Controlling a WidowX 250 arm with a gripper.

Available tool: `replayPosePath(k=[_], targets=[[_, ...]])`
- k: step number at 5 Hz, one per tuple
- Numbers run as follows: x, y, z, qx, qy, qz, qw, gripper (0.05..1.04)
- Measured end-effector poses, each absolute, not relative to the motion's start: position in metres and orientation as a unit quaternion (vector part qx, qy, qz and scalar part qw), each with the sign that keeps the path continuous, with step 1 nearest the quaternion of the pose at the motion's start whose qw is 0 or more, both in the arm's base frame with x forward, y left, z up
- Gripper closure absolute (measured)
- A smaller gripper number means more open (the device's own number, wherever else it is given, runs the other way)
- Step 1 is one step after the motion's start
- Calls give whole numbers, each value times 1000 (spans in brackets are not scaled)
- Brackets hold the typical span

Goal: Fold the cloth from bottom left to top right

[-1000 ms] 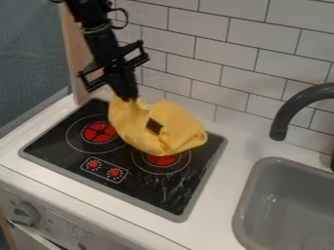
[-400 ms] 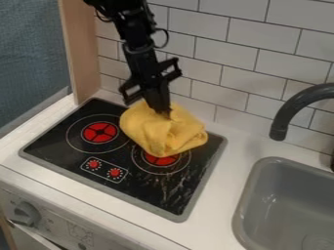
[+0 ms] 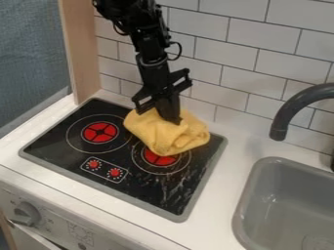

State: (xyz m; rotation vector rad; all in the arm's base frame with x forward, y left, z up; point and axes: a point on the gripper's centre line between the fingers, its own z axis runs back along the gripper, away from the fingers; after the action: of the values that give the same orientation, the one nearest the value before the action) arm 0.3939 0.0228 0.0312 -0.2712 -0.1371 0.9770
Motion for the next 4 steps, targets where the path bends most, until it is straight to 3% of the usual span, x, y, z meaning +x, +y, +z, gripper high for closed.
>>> replayPosePath(k=[1,3,4], targets=[[396,20,35,-137,-59,470,870,862],[396,18,35,-144,-54,475,867,279],[393,19,35,-142,-47,476,867,73]])
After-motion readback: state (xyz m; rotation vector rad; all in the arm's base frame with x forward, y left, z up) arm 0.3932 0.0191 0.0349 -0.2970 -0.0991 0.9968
